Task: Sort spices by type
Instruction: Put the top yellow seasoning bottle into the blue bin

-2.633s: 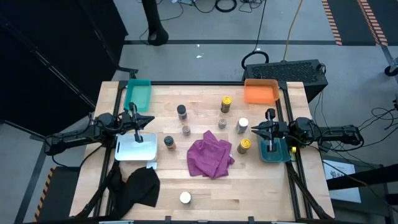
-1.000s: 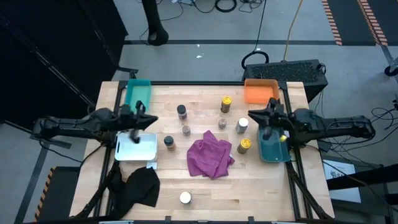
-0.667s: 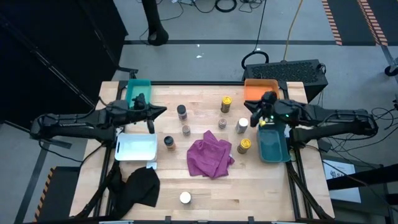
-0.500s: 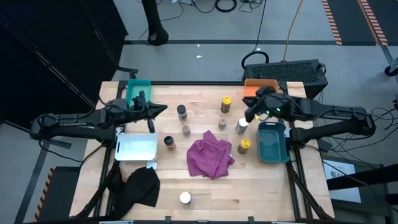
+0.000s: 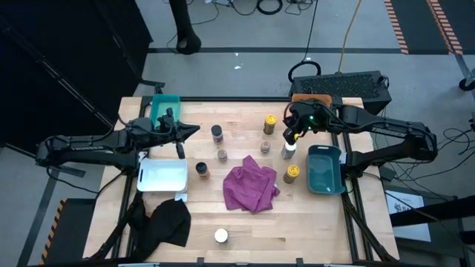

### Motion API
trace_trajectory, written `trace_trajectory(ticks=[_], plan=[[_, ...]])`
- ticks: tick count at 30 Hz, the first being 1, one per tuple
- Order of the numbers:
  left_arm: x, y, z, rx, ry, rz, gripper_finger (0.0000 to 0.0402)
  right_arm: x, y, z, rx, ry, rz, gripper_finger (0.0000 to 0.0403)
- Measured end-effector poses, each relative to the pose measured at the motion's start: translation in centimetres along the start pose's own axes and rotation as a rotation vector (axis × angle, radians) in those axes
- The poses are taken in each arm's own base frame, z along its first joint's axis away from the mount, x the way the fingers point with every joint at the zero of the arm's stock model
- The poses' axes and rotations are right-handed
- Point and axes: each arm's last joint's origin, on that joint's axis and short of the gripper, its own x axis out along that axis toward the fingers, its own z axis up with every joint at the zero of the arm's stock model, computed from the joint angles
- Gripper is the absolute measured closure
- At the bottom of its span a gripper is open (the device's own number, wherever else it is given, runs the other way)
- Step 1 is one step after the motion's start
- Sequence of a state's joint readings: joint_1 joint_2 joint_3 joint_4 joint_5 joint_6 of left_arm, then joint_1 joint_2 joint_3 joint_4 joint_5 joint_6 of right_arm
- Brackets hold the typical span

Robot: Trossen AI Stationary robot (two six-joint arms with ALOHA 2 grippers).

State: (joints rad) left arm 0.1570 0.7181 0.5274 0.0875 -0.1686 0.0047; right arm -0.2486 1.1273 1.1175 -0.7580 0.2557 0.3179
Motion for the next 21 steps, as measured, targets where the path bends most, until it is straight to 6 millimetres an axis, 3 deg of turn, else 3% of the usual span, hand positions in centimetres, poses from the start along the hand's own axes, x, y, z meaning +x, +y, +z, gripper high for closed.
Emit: trace_trajectory(ticks=[11, 16, 21], plan=[[0.0, 0.2, 0.1, 0.008, -0.005, 0.047, 0.0394, -3.1, -0.8, 0.2, 0.030, -0.111, 0.057, 0.0367], [0.0, 0.2, 0.3, 0.029, -0.025, 0.072, 0.0394, -3.3, -0.7, 0.7, 0.192, -0.167, 0.086, 0.0367], [0.0, 0.2, 0.3, 0.028, -0.030, 0.074, 0.0394, -3.5, -0.6, 1.8, 0.216, -0.273, 0.125, 0.0367]])
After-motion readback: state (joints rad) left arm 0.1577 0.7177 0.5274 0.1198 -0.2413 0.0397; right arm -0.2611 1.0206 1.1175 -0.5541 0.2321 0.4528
